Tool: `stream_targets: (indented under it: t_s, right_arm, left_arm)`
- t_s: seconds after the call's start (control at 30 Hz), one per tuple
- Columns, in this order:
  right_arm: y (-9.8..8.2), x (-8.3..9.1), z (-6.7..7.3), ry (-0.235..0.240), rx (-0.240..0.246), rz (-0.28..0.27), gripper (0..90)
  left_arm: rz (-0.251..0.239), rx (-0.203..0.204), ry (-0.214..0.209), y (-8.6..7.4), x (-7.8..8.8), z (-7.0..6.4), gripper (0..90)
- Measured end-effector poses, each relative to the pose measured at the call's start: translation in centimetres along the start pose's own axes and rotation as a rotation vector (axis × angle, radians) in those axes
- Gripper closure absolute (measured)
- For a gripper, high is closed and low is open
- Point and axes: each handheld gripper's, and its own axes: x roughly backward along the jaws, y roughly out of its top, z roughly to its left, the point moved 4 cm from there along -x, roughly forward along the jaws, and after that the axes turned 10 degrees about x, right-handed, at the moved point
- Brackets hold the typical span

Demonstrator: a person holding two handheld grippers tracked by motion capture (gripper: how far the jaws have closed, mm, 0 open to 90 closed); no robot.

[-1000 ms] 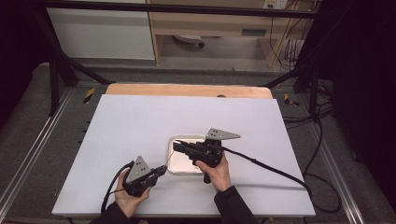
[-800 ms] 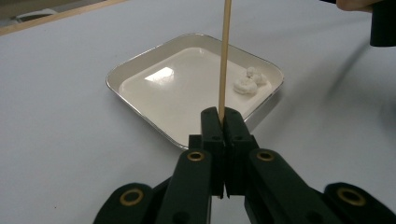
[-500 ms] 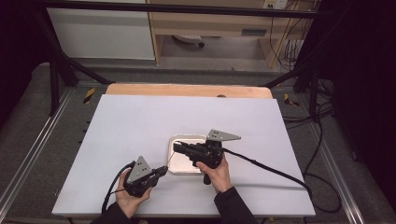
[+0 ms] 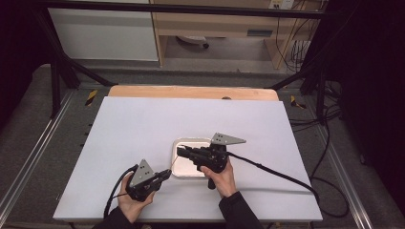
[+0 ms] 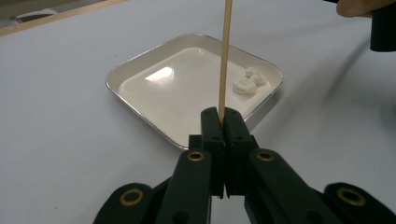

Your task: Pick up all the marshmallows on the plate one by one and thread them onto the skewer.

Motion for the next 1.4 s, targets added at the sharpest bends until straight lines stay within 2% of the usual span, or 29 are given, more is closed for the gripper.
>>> stream_targets:
  t_s: [1.4]
  right_arm:
    - [-0.87, -0.32, -0.04, 0.01, -0.022, 0.015, 82.9]
  left_arm:
    - [0.014, -0.002, 0.001, -0.11, -0.17, -0.12, 89.1]
